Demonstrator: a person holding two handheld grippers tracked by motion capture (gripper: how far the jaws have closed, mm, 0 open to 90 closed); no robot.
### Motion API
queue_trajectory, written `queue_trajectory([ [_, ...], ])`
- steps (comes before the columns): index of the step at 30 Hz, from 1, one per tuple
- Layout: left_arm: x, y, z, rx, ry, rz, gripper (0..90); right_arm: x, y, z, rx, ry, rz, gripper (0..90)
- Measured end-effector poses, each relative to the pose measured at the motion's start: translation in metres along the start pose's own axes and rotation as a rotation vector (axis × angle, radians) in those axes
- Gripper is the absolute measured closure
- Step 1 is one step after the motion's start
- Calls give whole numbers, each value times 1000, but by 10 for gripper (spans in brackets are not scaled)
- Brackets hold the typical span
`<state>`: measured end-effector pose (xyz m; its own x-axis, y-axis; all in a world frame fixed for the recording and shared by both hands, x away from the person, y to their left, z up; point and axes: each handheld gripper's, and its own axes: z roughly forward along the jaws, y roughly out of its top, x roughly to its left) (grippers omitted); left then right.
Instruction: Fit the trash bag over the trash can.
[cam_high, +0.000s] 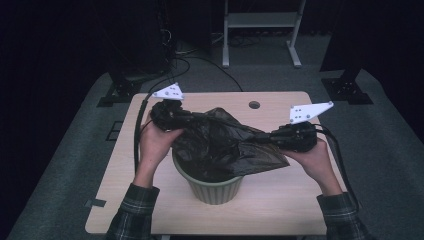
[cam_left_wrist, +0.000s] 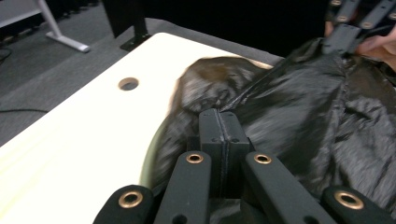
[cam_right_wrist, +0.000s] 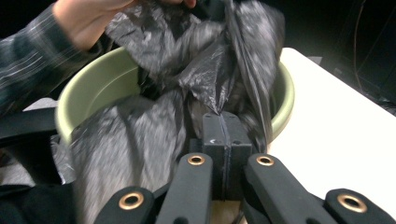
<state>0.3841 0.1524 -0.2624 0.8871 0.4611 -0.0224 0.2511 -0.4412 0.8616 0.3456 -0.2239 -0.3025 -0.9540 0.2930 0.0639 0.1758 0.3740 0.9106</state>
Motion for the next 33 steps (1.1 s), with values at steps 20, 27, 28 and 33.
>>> queue_trajectory([
  [20,45,-81,-71,-24,116,-189,900,18,-44,-49,44,105,29,898],
  [27,52,-108,-82,-39,126,-227,900,21,-72,-46,146,115,68,852],
  [28,51,-108,-81,-46,124,-217,900,21,-71,-46,132,108,72,794],
  [33,48,-97,-77,-71,107,-171,900,16,-41,-55,18,34,40,647],
])
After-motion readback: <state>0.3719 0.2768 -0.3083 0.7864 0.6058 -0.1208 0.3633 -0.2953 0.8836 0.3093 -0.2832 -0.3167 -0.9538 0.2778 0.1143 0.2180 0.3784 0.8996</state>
